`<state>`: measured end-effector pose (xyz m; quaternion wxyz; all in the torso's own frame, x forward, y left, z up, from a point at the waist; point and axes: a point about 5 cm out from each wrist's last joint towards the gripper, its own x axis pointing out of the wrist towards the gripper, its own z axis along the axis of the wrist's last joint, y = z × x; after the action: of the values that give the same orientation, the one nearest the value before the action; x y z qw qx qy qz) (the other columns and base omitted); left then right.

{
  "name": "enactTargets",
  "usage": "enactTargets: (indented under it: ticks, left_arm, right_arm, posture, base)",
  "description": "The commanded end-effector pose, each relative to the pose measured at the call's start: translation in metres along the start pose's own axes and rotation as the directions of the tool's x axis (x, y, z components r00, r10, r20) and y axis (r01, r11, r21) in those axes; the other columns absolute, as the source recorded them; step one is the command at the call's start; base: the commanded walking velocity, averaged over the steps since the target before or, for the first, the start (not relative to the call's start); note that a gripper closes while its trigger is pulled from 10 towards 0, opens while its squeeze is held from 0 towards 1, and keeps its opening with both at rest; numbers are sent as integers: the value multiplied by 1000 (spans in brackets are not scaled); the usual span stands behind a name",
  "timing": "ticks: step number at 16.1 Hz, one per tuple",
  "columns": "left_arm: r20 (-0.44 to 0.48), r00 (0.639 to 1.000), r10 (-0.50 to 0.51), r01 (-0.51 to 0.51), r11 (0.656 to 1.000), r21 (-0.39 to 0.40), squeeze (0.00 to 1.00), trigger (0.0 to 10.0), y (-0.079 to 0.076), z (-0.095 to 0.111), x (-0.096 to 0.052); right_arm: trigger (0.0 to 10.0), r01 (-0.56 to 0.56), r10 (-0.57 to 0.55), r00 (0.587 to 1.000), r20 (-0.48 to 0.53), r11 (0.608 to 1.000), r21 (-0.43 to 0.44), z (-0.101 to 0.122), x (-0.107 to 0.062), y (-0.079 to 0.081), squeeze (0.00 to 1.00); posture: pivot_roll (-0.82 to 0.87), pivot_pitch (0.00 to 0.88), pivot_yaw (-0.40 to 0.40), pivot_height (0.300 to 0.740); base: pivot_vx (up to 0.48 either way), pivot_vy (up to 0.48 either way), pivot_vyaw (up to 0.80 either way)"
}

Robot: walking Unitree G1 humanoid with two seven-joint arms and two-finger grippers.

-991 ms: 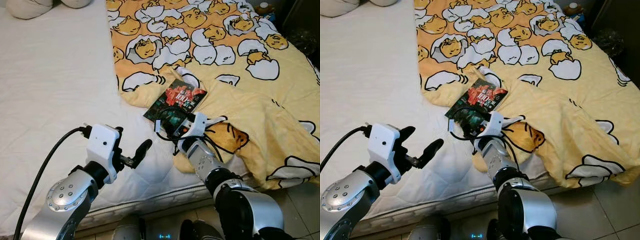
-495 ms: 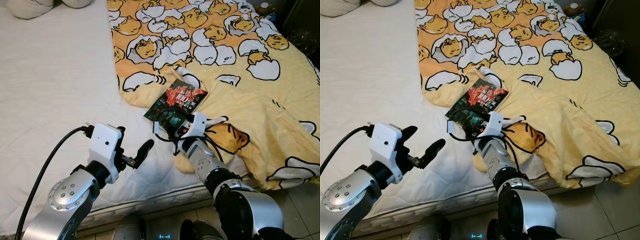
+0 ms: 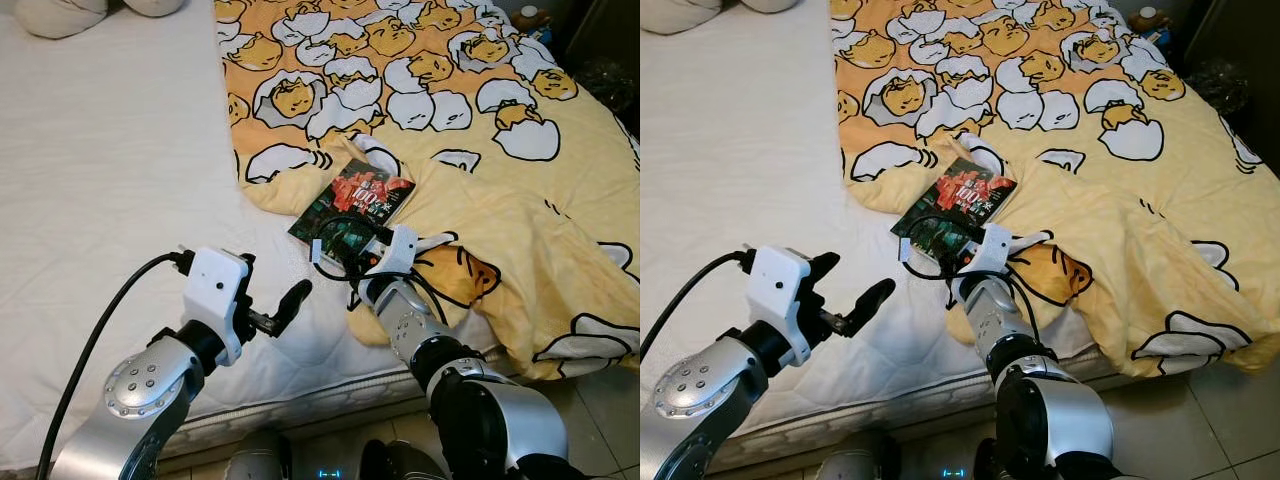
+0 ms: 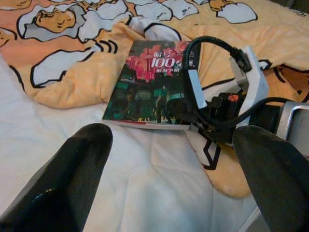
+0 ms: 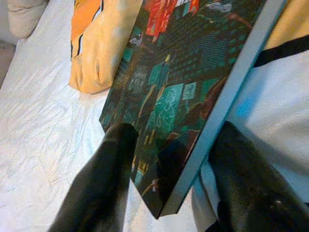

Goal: Clean up the room

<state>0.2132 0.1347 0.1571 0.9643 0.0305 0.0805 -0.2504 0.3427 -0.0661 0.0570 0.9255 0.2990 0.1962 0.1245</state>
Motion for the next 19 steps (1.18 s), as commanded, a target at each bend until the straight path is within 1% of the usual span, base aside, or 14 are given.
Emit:
enactTargets:
  ticks: [1,4,7,12,14,16,17,18,19]
  left_arm:
    - [-1,1000,-17,17,1000,8,0,10000,-1,0,1]
    - [1,1000,-21,21,1000,9,0,10000,-1,0,3]
    - [5,1000,-22,22,1000,9,0,10000,0,0,5]
    - [7,999,-32,32,999,10,0,10000,0,1,7]
    - [7,999,-34,34,999,10,0,10000,0,0,7]
    - [7,999,-35,35,999,11,0,10000,0,0,7]
    - [7,999,-36,36,999,11,0,10000,0,0,7]
    - [7,999,-36,36,999,11,0,10000,0,0,7]
    - [8,999,-35,35,999,10,0,10000,-1,0,7]
  right_arm:
    - [0,-22,22,1000,9,1000,13,-1,4,12,0]
    - [0,-38,38,998,43,999,-8,8,5,16,0]
    - [0,-87,92,992,86,995,-54,20,9,30,0]
    - [0,-147,157,980,125,985,-91,27,12,47,0]
    - [0,-181,198,970,143,976,-122,31,13,56,0]
    - [0,-191,211,966,151,973,-133,32,13,60,0]
    - [0,-157,177,975,137,977,-142,29,13,54,0]
    - [0,-89,111,987,119,980,-176,25,12,45,0]
    - [0,-32,53,995,88,975,-222,20,10,34,0]
  posture:
    - [275,158,34,723]
    - [271,153,35,723]
    - [262,147,37,723]
    - [257,146,41,723]
    - [257,146,41,723]
    - [256,145,42,723]
    - [257,145,40,723]
    - [257,145,40,723]
    - [257,146,38,723]
  base:
    - [0,0,0]
    - [0,0,0]
    - [0,0,0]
    - [0,0,0]
    - [0,0,0]
    - [0,0,0]
    - [0,0,0]
    - [0,0,0]
    - [0,0,0]
